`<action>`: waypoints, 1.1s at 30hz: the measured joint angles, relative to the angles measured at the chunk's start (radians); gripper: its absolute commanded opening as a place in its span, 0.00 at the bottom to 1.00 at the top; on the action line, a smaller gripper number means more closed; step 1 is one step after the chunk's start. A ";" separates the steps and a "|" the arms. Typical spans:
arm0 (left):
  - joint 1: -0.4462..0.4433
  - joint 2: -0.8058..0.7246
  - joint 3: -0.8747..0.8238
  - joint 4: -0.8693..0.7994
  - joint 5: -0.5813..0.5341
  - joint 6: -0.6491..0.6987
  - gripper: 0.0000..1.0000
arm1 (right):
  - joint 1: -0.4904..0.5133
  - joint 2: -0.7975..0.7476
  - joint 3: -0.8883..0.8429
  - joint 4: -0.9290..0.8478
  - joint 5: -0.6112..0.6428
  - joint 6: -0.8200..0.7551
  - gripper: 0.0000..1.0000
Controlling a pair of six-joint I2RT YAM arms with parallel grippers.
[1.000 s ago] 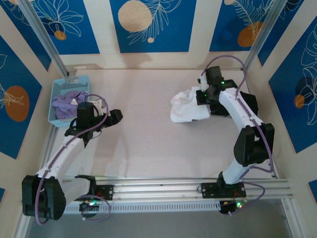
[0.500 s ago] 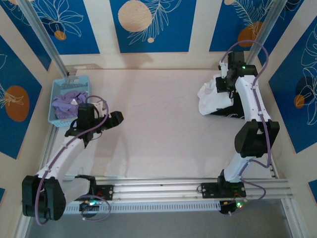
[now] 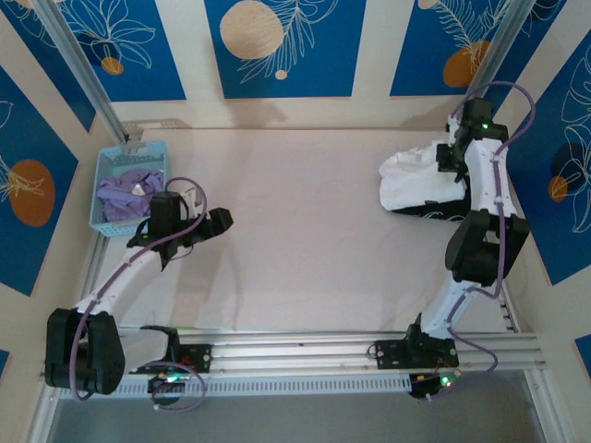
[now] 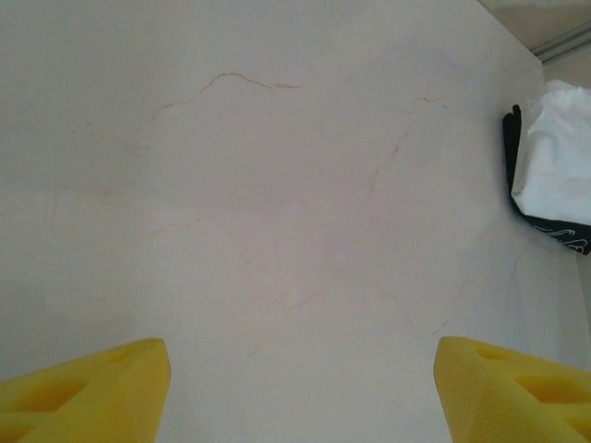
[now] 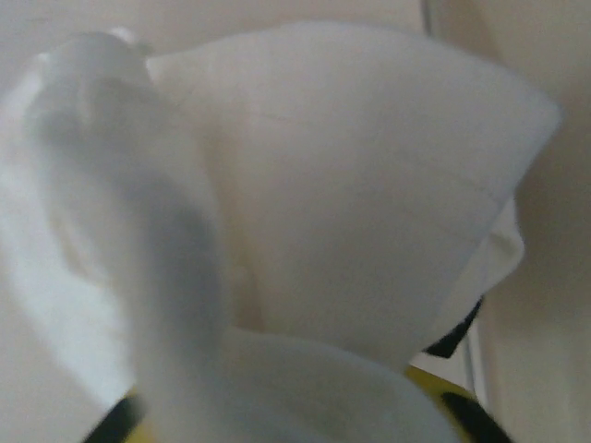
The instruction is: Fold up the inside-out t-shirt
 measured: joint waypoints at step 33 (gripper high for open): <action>-0.004 -0.351 -0.283 0.190 -0.710 0.265 1.00 | 0.556 -0.674 -1.169 0.914 0.099 0.207 0.99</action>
